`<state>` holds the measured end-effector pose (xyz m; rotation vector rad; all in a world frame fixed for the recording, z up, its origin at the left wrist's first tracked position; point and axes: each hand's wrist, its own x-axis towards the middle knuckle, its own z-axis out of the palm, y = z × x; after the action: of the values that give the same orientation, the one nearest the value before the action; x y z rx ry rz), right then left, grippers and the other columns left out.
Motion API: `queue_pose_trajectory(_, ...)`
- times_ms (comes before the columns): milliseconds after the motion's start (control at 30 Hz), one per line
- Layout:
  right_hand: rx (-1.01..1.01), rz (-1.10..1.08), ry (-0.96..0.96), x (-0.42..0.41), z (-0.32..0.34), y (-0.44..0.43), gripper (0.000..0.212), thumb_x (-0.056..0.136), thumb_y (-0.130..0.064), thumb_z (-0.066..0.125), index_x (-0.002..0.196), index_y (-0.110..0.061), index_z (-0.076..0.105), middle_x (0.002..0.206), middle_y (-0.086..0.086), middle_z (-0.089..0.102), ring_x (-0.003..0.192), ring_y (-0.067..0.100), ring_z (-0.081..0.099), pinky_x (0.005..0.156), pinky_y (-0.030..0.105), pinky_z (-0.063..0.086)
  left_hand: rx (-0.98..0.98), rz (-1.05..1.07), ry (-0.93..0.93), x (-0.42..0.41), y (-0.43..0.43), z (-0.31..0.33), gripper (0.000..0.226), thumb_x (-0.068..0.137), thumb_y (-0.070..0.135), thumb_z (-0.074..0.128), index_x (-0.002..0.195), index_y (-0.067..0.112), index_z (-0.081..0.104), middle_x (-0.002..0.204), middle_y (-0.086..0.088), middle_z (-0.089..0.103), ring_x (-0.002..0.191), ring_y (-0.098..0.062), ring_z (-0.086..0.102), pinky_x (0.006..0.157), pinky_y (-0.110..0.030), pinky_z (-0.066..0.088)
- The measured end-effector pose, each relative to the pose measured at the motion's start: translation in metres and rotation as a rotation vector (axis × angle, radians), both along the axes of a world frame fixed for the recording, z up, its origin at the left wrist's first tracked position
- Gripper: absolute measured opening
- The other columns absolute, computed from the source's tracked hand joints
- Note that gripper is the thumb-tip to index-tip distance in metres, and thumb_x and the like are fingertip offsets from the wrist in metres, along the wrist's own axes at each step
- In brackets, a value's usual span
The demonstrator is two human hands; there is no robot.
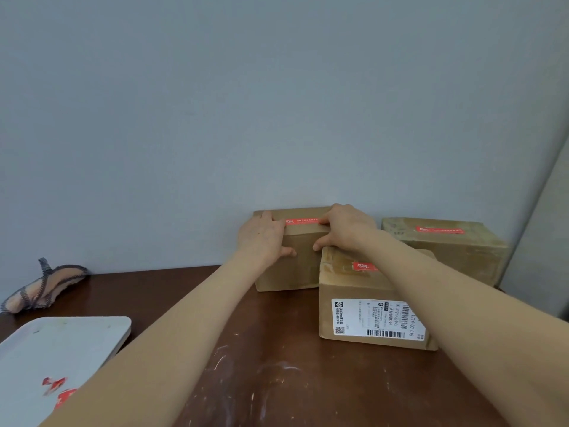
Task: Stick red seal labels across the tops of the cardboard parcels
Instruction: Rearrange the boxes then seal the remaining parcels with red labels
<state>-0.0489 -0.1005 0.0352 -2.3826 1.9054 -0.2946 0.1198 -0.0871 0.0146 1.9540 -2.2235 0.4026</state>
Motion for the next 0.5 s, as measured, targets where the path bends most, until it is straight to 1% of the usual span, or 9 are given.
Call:
queue_pose_trajectory(67,0.008,0.005,0.000,-0.0009,0.0015,0.0009,0.052,0.075,-0.049,0.075,0.116,-0.018,0.065,0.112,0.002,0.062,0.107,0.023,0.058,0.084,0.034,0.050,0.001,-0.007,0.022,0.0014,0.0010,-0.0003,0.063,0.078,0.060,0.062,0.127,0.024,0.051,0.121,-0.004,0.051,0.112,-0.022,0.051,0.078,-0.032,0.042)
queue_pose_trajectory(100,0.008,0.006,-0.004,-0.0019,0.0020,0.0015,0.052,0.077,-0.049,0.074,0.118,-0.019,0.063,0.114,0.002,0.063,0.107,0.023,0.058,0.085,0.033,0.049,0.002,-0.013,0.036,0.0025,0.0014,-0.0003,0.061,0.079,0.059,0.061,0.128,0.024,0.051,0.120,-0.004,0.052,0.111,-0.022,0.052,0.076,-0.031,0.041)
queue_pose_trajectory(200,0.011,-0.002,-0.016,-0.0046,0.0020,0.0041,0.062,0.079,-0.049,0.072,0.132,-0.022,0.057,0.127,0.001,0.059,0.118,0.023,0.054,0.092,0.035,0.046,0.012,-0.029,0.045,0.0039,0.0012,-0.0006,0.059,0.080,0.057,0.061,0.129,0.025,0.051,0.118,-0.003,0.053,0.108,-0.022,0.053,0.075,-0.031,0.040)
queue_pose_trajectory(367,0.007,0.014,-0.021,-0.0043,0.0002,0.0049,0.056,0.082,-0.046,0.070,0.129,-0.019,0.057,0.127,0.002,0.058,0.116,0.023,0.054,0.091,0.035,0.046,0.022,-0.042,0.086,0.0061,0.0021,-0.0005,0.057,0.084,0.051,0.059,0.132,0.023,0.048,0.122,-0.002,0.053,0.113,-0.022,0.052,0.082,-0.032,0.043)
queue_pose_trajectory(500,-0.004,0.027,-0.058,-0.0061,-0.0022,0.0055,0.047,0.084,-0.039,0.070,0.124,-0.015,0.059,0.123,0.004,0.059,0.111,0.023,0.055,0.088,0.034,0.046,0.018,-0.034,0.093,0.0052,0.0019,-0.0008,0.052,0.086,0.048,0.060,0.127,0.018,0.049,0.119,-0.003,0.056,0.110,-0.022,0.053,0.082,-0.032,0.044)
